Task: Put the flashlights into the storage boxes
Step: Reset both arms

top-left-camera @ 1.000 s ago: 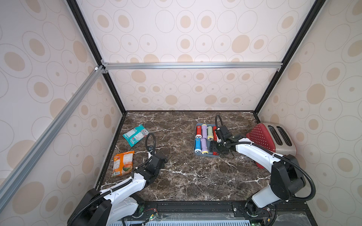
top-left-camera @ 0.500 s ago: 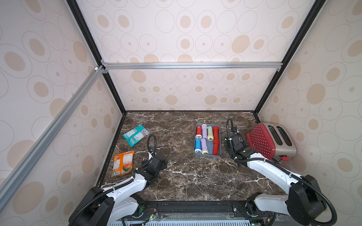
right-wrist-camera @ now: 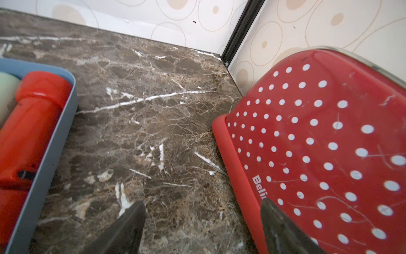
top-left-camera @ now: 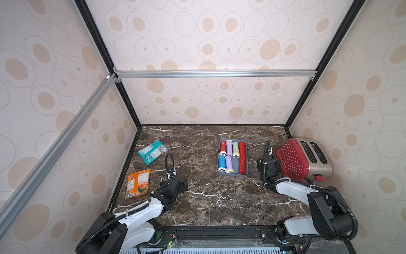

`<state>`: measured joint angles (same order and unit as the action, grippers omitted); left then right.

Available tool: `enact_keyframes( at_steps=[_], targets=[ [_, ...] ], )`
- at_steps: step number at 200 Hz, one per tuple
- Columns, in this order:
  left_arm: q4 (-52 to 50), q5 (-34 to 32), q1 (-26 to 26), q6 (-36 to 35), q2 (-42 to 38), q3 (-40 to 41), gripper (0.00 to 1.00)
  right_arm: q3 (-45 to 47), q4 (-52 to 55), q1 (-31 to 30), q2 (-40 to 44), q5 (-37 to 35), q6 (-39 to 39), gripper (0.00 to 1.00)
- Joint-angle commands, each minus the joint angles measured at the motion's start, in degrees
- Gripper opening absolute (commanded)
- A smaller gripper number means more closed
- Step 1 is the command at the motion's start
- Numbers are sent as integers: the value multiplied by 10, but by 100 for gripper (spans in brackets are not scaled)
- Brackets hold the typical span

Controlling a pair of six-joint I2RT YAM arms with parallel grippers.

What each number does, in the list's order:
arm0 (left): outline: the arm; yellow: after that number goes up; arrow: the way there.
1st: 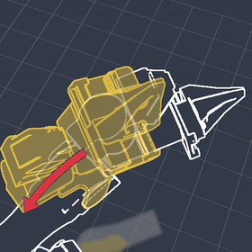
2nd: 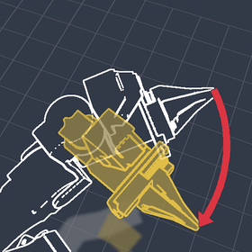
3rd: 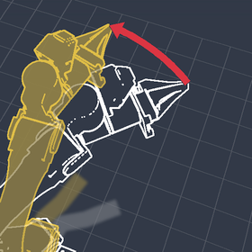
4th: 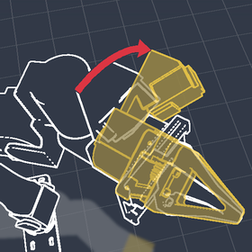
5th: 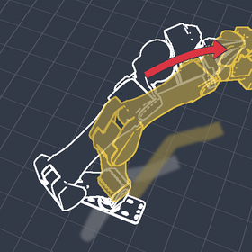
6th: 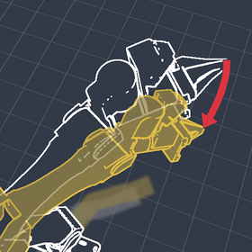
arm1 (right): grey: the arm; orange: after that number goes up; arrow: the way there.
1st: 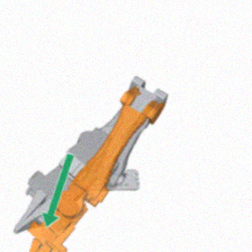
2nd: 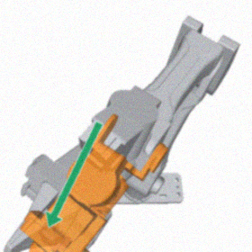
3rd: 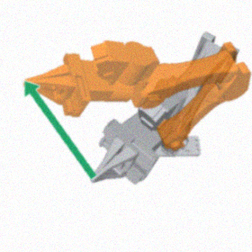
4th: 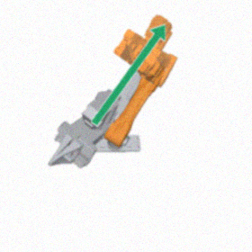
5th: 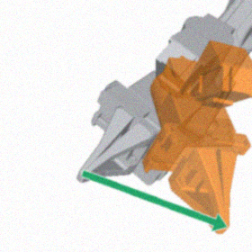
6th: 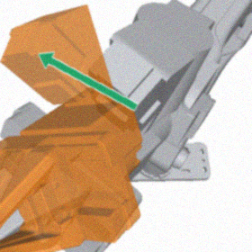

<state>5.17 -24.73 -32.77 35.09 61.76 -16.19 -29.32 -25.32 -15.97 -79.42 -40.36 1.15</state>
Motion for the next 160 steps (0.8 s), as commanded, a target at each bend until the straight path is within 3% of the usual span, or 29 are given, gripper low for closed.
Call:
enact_keyframes(
  at_steps=[1, 32, 58, 72, 77, 80, 122, 138, 151, 160],
  targets=[
    [5, -5, -1, -6, -10, -1, 99, 20, -88, 24, -24, 30, 16, 83],
    [4, -8, 0, -6, -12, 1, 99, 16, -118, 29, -43, 29, -12, 83],
    [5, -8, 0, -5, -11, 1, 99, 65, -253, 54, -72, 58, -16, 83],
    [5, -8, 0, -5, -10, -1, 99, 50, -190, 55, -57, 70, 1, 86],
    [4, -7, 0, -5, -10, -1, 99, 50, -185, 59, -55, 83, 3, 98],
    [4, -8, -1, -5, -10, -1, 99, 52, -194, 63, -57, 94, 0, 100],
    [8, -14, 0, -6, -7, -2, 99, 58, -196, 99, -63, 210, 3, 100],
    [4, -29, -1, -1, -5, -6, 99, 87, -320, 106, -110, 215, -7, 98],
    [2, -54, -1, -14, -7, -18, 99, 64, -209, 107, -77, 215, 14, 98],
    [1, -80, 0, -25, -12, -30, 99, 64, -239, 108, -91, 200, 9, 98]
  ],
)
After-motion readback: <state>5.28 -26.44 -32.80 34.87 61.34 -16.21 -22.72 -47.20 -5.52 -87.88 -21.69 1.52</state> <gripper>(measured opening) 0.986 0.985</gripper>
